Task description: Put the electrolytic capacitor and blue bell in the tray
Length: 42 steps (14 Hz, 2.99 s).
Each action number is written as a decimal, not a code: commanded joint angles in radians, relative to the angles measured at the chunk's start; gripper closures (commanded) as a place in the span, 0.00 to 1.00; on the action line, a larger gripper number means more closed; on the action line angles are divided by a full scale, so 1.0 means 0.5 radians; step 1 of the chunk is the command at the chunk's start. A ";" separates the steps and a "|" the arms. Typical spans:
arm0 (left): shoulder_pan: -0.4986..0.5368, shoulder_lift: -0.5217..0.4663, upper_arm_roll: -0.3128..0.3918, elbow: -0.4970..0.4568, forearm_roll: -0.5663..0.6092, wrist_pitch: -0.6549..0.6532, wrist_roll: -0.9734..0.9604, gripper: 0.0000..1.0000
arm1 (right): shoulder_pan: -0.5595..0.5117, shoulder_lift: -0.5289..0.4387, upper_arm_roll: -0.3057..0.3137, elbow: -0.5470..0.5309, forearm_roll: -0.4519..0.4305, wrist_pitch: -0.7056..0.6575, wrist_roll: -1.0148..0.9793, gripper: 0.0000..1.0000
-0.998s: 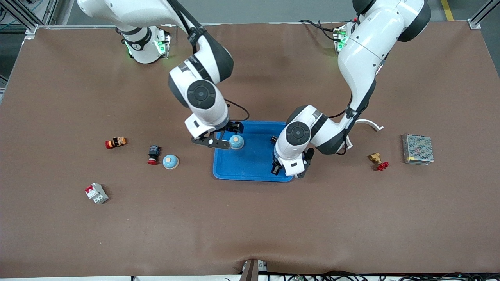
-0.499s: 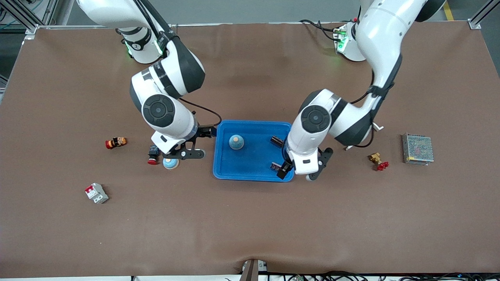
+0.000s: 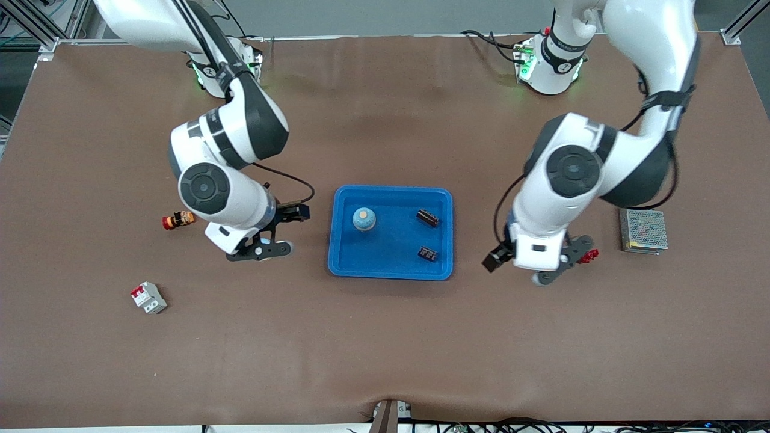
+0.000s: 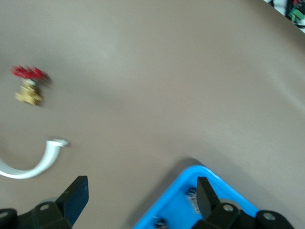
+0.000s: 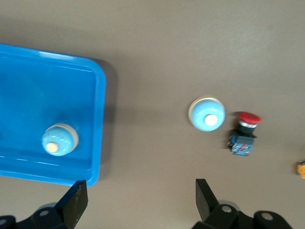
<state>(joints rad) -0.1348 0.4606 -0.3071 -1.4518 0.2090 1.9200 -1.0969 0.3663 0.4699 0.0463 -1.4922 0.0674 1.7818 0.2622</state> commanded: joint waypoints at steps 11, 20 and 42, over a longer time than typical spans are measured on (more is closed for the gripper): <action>0.362 -0.384 -0.039 0.235 -0.059 -0.714 1.178 0.00 | -0.193 -0.010 0.027 -0.335 -0.227 0.492 -0.502 0.00; 0.181 -0.875 0.450 -0.035 -0.292 -0.996 1.745 0.00 | -0.306 0.005 0.024 -0.638 -0.294 1.025 -1.067 0.00; 0.190 -1.001 0.433 -0.223 -0.396 -0.876 1.865 0.00 | -0.263 0.091 0.030 -0.982 -0.294 1.495 -1.113 0.00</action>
<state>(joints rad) -0.0472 -0.0270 -0.0830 -1.5586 0.0199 1.4791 -0.1791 0.2393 0.5069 0.0575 -1.9811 -0.0587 2.5118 -0.2899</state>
